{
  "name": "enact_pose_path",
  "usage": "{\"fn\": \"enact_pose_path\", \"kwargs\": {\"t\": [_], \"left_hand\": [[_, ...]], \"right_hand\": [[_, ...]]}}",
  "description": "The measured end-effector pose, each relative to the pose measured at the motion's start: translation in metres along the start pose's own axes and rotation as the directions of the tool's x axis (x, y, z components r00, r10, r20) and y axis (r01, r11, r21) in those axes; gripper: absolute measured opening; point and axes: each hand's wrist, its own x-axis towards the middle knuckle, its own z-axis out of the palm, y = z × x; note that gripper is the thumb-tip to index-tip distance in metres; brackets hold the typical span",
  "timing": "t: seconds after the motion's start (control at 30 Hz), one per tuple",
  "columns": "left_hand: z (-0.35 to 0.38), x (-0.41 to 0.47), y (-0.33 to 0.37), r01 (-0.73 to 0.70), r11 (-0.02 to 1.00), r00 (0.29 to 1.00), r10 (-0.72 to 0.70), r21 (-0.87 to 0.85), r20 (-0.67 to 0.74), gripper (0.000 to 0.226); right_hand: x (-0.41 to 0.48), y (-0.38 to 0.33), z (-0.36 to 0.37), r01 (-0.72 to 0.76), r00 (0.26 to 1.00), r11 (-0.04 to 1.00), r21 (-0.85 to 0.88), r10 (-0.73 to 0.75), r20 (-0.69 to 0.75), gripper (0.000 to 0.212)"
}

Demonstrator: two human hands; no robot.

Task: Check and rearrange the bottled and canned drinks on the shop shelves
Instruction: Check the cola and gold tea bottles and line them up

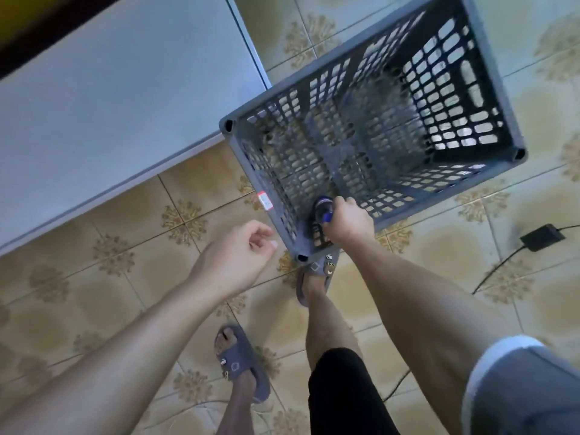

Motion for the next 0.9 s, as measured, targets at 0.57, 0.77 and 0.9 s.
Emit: {"fn": "enact_pose_path", "kwargs": {"t": [0.57,0.77,0.9], "left_hand": [[-0.146,-0.317,-0.076,-0.421,0.906,0.84,0.371,-0.044,-0.396,0.026],[-0.225,-0.487,-0.174,-0.461,0.885,0.687,0.404,0.067,-0.604,0.034],[-0.27,-0.582,-0.234,-0.446,0.881,0.554,0.413,0.162,-0.723,0.034]], "right_hand": [[-0.341,-0.15,-0.183,0.153,0.912,0.987,0.047,-0.122,-0.392,0.024],[-0.528,-0.304,-0.194,0.438,0.754,0.888,-0.142,-0.449,-0.48,0.039],[-0.656,-0.405,-0.207,0.612,0.537,0.733,-0.297,-0.66,-0.525,0.036]]}}
